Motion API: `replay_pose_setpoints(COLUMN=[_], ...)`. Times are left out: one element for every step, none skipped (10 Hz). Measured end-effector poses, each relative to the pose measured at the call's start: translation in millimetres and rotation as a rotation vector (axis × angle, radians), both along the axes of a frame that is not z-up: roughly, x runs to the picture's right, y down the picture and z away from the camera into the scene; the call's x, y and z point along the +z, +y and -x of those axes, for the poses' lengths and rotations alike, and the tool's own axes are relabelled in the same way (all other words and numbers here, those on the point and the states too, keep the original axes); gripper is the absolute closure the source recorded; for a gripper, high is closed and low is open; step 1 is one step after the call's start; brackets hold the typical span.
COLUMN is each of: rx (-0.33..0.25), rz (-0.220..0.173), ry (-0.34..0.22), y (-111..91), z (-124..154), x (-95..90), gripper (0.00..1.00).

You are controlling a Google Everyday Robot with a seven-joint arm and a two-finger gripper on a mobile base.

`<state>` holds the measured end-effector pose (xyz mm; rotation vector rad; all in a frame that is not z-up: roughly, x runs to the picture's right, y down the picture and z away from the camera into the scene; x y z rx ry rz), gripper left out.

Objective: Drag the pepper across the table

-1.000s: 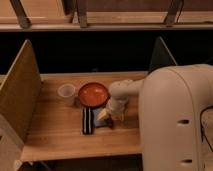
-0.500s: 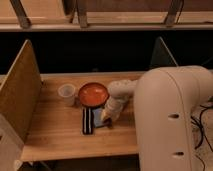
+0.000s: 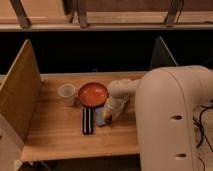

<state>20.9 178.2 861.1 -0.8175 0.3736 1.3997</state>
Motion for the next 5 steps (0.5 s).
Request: replay_pose_setpoints(rx=[0.008,0.016,0.022,0.028,0.03], rz=[-0.019,-0.037,-0.049,-0.059,-0.064], ry=[-0.006,-0.014,-0.022,-0.036,-0.048], y=[-7,-13,-17,-18,-18], z=[1,0,1,2,3], x=[-3.4,-9.0,-12.9,-18.4,-22.6], gripper=[1.0,1.0,1.0,1.0,1.0])
